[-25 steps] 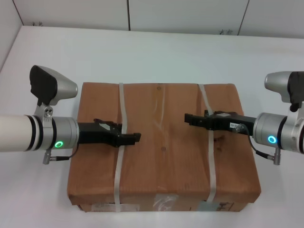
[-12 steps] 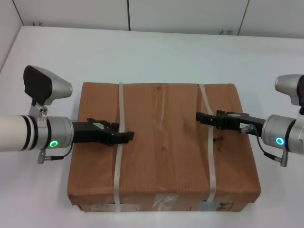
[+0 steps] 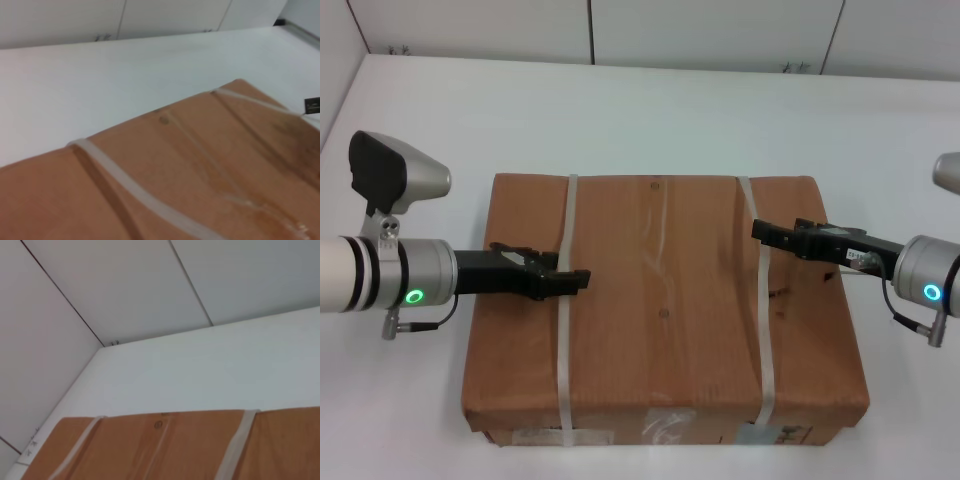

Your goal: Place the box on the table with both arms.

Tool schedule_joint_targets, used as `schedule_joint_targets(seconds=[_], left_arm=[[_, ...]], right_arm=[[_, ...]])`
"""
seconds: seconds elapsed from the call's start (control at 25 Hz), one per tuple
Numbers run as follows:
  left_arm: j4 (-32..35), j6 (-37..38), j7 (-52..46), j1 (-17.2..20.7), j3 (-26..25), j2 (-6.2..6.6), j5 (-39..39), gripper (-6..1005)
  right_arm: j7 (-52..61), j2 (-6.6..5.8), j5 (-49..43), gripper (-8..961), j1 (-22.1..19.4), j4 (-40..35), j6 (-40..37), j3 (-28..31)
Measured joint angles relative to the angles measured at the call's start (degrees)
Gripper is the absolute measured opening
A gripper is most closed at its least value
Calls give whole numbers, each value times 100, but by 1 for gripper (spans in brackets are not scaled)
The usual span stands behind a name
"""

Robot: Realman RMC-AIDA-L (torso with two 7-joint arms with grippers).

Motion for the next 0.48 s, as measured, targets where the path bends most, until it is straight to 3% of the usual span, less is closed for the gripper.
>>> schedule_joint_targets(seconds=[0.2, 0.48], left_arm=[[0, 374, -29, 12, -30, 71, -56, 631], [0, 562, -28, 17, -29, 73, -79, 630]], right_arm=[[8, -3, 56, 874, -111, -170, -114, 1], [-183, -1, 88, 871, -164, -271, -350, 1]])
